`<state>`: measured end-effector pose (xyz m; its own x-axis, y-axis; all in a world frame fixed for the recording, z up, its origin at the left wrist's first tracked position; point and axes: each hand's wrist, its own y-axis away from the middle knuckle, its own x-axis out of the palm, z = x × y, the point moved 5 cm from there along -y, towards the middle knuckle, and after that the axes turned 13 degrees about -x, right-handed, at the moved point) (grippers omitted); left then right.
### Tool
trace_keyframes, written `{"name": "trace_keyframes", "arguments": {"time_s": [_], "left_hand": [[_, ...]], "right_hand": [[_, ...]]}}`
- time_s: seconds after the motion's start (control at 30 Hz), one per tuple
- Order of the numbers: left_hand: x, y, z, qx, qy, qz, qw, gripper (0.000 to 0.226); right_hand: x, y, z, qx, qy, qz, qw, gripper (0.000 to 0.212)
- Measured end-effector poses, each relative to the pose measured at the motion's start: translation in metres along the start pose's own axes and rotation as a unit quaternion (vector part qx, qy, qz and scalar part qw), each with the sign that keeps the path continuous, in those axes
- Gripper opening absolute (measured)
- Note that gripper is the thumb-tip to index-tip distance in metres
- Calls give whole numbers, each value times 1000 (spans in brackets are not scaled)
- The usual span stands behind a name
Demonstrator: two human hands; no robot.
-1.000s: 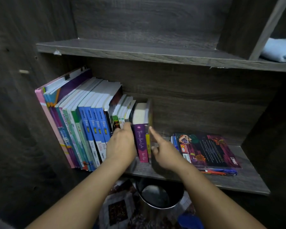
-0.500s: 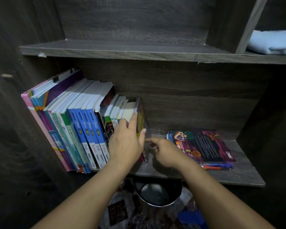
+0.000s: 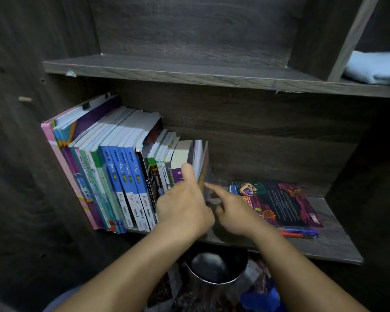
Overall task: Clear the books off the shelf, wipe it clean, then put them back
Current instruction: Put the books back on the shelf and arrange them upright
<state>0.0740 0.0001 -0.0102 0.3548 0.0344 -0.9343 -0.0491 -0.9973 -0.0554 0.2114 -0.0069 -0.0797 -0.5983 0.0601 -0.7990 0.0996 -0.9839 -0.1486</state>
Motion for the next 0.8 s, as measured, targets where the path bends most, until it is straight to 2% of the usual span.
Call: {"name": "trace_keyframes", "arguments": {"time_s": [0.07,0.17,0.3,0.5,0.7,0.8], "left_hand": [[6,3,1,22,15,-3,1000,72],[10,-10,2,61,93,-27,993,98],[6,-27,10,60,93,1,994,94],[-41,-18,30,70,67,27,995,76],[-76,-5,48,102,-35,48,993,74],[-78,-4,59,104,-89,42,990,76]], "right_hand": [[4,-3,4,-7,-15,-1,1000,74],[14,-4,9,-18,-34,19,999,78],[18,-5,12,-28,-21,38,999,78],[5,-17,5,-24,6,-57,998,59],[6,-33,37,-70,-19,-151,986,68],[6,-42,60,-110,22,-188,976,66]]}}
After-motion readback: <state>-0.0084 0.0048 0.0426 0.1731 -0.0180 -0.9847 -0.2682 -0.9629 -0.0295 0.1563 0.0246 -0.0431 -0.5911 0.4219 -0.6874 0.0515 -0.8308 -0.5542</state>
